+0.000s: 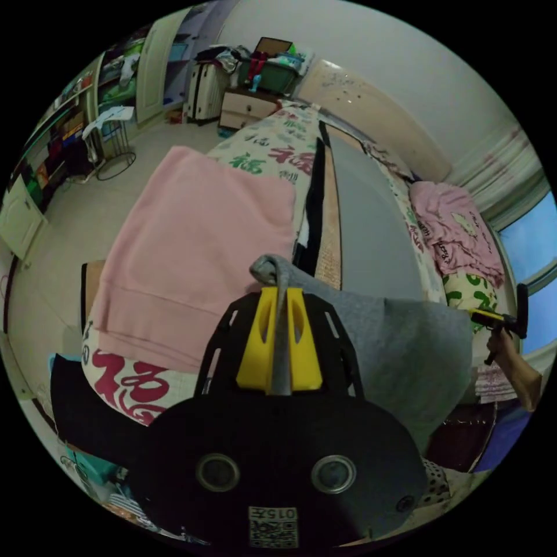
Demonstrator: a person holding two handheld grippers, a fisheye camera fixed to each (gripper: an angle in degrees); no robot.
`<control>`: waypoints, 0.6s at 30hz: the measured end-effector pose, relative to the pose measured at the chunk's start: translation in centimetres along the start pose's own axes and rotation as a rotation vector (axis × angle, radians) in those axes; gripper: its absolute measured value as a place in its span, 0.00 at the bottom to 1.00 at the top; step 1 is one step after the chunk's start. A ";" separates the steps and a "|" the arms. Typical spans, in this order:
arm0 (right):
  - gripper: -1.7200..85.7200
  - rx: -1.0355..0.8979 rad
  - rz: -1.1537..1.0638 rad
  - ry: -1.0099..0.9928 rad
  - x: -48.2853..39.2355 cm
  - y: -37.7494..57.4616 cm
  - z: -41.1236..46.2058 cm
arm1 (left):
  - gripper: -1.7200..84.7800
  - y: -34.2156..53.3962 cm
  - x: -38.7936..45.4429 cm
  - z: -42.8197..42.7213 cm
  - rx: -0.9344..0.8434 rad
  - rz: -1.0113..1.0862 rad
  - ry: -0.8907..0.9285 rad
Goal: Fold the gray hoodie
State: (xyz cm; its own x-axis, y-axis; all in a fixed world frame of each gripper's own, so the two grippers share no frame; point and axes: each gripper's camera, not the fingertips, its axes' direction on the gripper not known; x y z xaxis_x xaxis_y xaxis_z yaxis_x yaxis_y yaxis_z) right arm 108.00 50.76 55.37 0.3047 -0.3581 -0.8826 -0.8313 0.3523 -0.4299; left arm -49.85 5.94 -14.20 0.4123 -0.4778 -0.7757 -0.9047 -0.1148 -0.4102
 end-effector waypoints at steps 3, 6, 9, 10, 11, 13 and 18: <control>0.02 0.031 0.108 0.105 6.2 0.9 -2.7 | 0.04 -5.5 3.2 -0.9 0.038 0.031 0.010; 0.02 -0.008 0.165 0.212 10.4 0.7 -1.4 | 0.04 -11.3 6.8 0.9 0.066 0.063 0.033; 0.02 -0.063 0.354 0.144 13.6 1.6 0.1 | 0.06 -16.3 10.8 4.6 0.007 0.088 -0.098; 0.03 -0.018 0.369 0.062 14.0 2.6 -0.5 | 0.07 -17.7 11.9 5.3 -0.006 0.070 -0.177; 0.04 0.004 0.372 0.023 14.0 3.1 -0.8 | 0.08 -19.0 12.8 5.2 -0.001 0.058 -0.240; 0.09 0.030 0.367 -0.113 13.9 5.7 -1.9 | 0.10 -20.2 14.0 4.0 0.023 0.048 -0.246; 0.14 -0.014 0.198 -0.265 11.7 11.2 -3.0 | 0.13 -20.3 20.9 2.6 -0.053 0.271 0.027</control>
State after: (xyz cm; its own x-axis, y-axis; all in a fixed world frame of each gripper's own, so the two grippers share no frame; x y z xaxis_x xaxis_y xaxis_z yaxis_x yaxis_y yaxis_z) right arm 100.83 47.90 40.80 0.2456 -0.0457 -0.9683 -0.8923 0.3797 -0.2443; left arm -22.59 0.53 -23.27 0.1523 -0.5201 -0.8404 -0.9863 -0.0250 -0.1633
